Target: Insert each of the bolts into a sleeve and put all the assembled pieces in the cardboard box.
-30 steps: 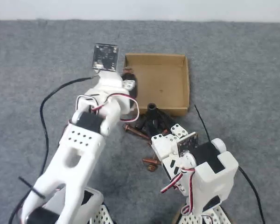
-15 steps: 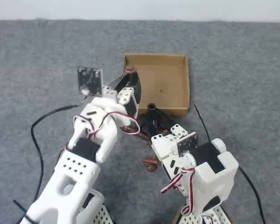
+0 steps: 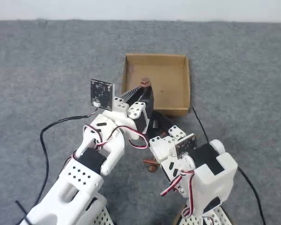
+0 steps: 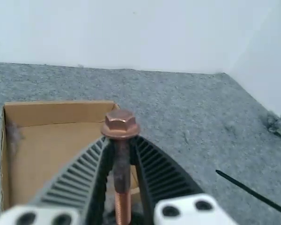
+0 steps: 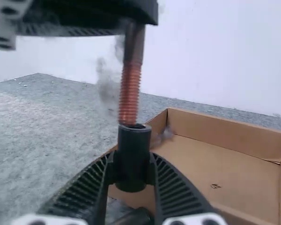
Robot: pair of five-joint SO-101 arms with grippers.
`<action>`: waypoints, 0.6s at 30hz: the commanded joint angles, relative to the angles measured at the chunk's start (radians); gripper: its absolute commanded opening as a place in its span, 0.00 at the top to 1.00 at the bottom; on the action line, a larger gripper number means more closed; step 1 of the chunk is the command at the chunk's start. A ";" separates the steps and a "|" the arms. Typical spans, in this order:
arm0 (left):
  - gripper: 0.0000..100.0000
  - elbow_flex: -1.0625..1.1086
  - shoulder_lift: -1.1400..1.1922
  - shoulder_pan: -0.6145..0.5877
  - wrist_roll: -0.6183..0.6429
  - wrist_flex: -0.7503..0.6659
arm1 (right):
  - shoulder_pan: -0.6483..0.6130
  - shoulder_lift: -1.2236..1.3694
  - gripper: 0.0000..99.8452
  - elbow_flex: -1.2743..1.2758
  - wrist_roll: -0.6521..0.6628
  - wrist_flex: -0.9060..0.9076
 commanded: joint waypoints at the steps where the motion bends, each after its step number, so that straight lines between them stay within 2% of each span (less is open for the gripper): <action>1: 0.99 -0.021 -0.048 0.008 0.008 -0.049 | -0.013 -0.025 0.99 0.025 0.014 -0.018; 6: 0.99 0.001 -0.048 0.008 0.008 -0.180 | -0.015 -0.025 0.99 0.025 0.014 -0.018; 11: 0.99 0.008 -0.046 0.009 0.006 -0.183 | -0.015 -0.025 0.99 0.025 0.014 -0.018; 18: 0.99 0.061 -0.046 0.011 -0.120 -0.190 | -0.012 -0.025 0.99 0.025 0.014 -0.018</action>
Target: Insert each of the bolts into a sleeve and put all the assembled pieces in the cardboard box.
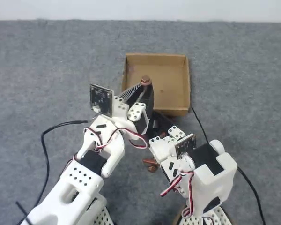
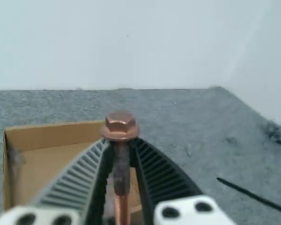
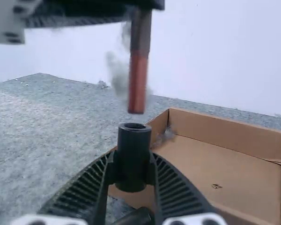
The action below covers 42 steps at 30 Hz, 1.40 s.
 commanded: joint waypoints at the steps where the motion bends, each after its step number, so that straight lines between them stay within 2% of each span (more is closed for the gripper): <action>1: 0.99 -0.005 -0.038 0.009 -0.052 -0.046 | -0.007 -0.025 0.99 0.025 0.014 -0.018; 7: 0.99 0.004 -0.038 0.009 -0.054 -0.048 | -0.007 -0.025 0.99 0.025 0.014 -0.018; 13: 0.99 0.047 0.009 0.006 -0.055 -0.207 | -0.007 -0.025 0.99 0.025 0.014 -0.018; 19: 0.99 0.033 0.141 0.006 -0.055 -0.276 | -0.007 -0.025 0.99 0.025 0.014 -0.018; 29: 0.99 0.077 0.032 0.005 -0.055 -0.270 | -0.005 -0.024 0.99 0.025 0.014 -0.018; 34: 0.99 0.079 -0.023 -0.003 -0.055 -0.175 | 0.005 -0.024 0.99 0.023 0.014 -0.018; 42: 0.99 0.097 -0.034 -0.009 -0.055 -0.170 | 0.010 -0.024 0.99 0.025 0.014 -0.018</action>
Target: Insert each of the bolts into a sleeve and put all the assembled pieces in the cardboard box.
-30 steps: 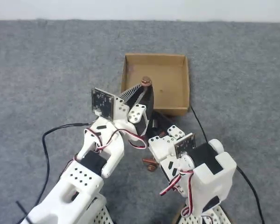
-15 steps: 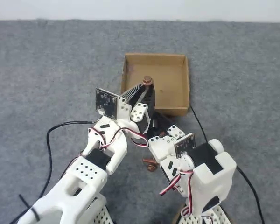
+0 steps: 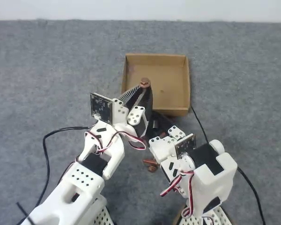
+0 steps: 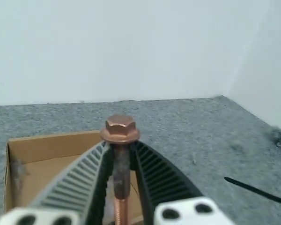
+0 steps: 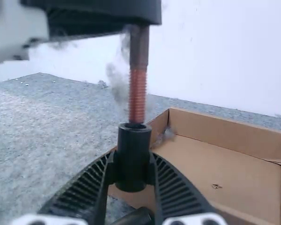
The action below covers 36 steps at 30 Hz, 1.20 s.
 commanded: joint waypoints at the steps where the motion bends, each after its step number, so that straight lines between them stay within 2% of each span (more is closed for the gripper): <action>1: 0.99 0.004 -0.048 -0.005 -0.018 -0.002 | 0.010 -0.024 0.99 0.025 0.012 -0.018; 8: 0.99 0.004 0.044 0.002 -0.069 -0.006 | 0.010 -0.027 0.99 0.026 0.012 -0.018; 14: 0.99 0.004 0.140 0.002 -0.074 -0.106 | 0.012 -0.025 0.99 0.025 0.014 -0.018; 20: 0.99 0.038 0.141 0.002 -0.074 -0.104 | 0.051 -0.033 0.99 0.023 0.014 -0.018; 36: 0.98 0.105 0.141 0.011 -0.074 -0.103 | 0.064 -0.033 0.99 0.023 0.014 -0.018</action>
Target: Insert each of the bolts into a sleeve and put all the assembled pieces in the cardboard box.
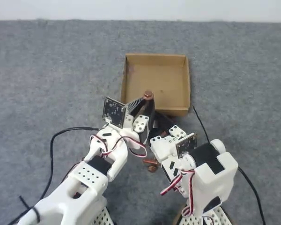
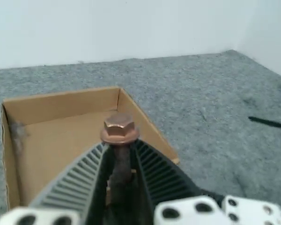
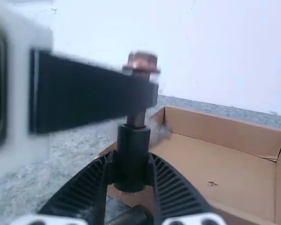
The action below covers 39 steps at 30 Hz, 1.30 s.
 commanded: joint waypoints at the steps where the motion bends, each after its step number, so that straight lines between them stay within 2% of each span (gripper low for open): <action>1: 0.98 0.018 0.000 -0.005 -0.015 -0.023 | 0.048 -0.035 0.99 0.023 0.014 -0.018; 16: 0.98 0.033 0.000 0.000 -0.015 -0.023 | 0.059 -0.028 0.99 0.008 0.014 -0.018; 23: 0.84 0.036 0.000 -0.005 -0.009 0.014 | 0.059 -0.027 0.99 0.008 0.014 -0.018; 39: 0.83 0.031 -0.002 0.002 -0.009 0.015 | 0.058 -0.027 0.99 0.006 0.014 -0.018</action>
